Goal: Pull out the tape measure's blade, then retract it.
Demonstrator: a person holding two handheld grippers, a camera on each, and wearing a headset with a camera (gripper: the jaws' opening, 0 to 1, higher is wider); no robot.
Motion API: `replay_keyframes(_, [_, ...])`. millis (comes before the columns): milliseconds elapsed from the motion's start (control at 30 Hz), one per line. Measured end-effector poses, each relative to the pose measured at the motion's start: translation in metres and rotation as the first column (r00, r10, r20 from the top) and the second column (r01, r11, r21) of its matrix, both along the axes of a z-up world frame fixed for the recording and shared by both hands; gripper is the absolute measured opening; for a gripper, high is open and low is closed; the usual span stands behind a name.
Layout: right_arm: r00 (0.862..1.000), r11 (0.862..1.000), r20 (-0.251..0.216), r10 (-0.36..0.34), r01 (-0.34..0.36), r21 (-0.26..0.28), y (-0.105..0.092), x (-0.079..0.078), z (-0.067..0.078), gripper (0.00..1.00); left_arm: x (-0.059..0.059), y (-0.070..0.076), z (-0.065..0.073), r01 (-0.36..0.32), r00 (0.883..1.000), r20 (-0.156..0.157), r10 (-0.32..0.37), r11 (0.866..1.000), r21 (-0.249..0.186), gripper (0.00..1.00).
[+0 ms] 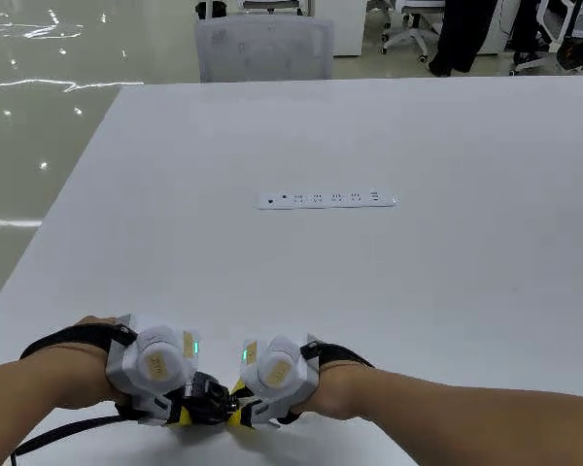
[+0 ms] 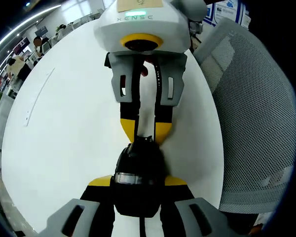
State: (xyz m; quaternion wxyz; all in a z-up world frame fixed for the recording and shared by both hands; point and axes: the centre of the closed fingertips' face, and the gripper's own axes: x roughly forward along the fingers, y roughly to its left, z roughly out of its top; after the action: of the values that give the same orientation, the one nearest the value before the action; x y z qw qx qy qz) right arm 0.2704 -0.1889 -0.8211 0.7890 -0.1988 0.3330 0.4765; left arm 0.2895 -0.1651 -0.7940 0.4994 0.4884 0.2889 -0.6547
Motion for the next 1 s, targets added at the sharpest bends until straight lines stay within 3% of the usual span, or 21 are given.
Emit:
replay_keyframes(67, [1.000, 1.000, 0.004, 0.013, -0.013, -0.006, 0.0006, 0.0001, -0.0004, 0.16, -0.0007, 0.0001, -0.0003, 0.007, 1.000, 0.007, -0.007, 1.000, 0.006, 0.32])
replay_keyframes(133, [1.000, 1.000, -0.024, -0.009, 0.010, 0.003, 0.0013, 0.0017, 0.0004, 0.16, -0.0004, -0.0001, -0.0006, 0.009, 1.000, 0.008, -0.009, 1.000, 0.011, 0.32])
replay_keyframes(333, [0.999, 0.997, -0.011, 0.034, -0.034, -0.065, 0.0032, 0.0006, -0.0011, 0.16, -0.0003, -0.0006, -0.0009, 0.014, 1.000, 0.006, -0.014, 1.000, 0.009, 0.32])
replay_keyframes(400, [0.999, 0.997, -0.016, 0.035, -0.036, -0.064, 0.0023, 0.0004, -0.0021, 0.17, -0.0003, -0.0008, -0.0010, 0.013, 1.000, 0.007, -0.013, 1.000, 0.007, 0.32])
replay_keyframes(467, [0.995, 0.995, 0.022, 0.094, -0.093, -0.043, 0.0028, -0.0009, -0.0011, 0.16, -0.0009, -0.0006, -0.0010, 0.017, 1.000, 0.010, -0.017, 1.000, 0.006, 0.32])
replay_keyframes(500, [0.999, 0.999, -0.028, 0.039, -0.039, -0.005, 0.0014, -0.0024, -0.0023, 0.14, -0.0016, -0.0006, -0.0011, 0.019, 1.000, 0.008, -0.019, 1.000, 0.005, 0.32])
replay_keyframes(533, [0.998, 0.998, -0.003, 0.064, -0.064, -0.023, -0.0005, -0.0008, -0.0017, 0.13, -0.0013, -0.0012, -0.0007, 0.031, 0.999, 0.017, -0.031, 1.000, 0.004, 0.32])
replay_keyframes(767, [0.998, 0.998, -0.022, 0.056, -0.056, -0.027, -0.0018, -0.0022, -0.0019, 0.11, -0.0003, -0.0012, -0.0010, 0.025, 1.000, 0.009, -0.025, 0.999, 0.022, 0.32])
replay_keyframes(1000, [0.999, 0.999, -0.027, 0.045, -0.046, -0.027, -0.0034, -0.0045, -0.0012, 0.12, -0.0007, -0.0008, -0.0016, 0.024, 1.000, 0.001, -0.024, 1.000, 0.010, 0.32])
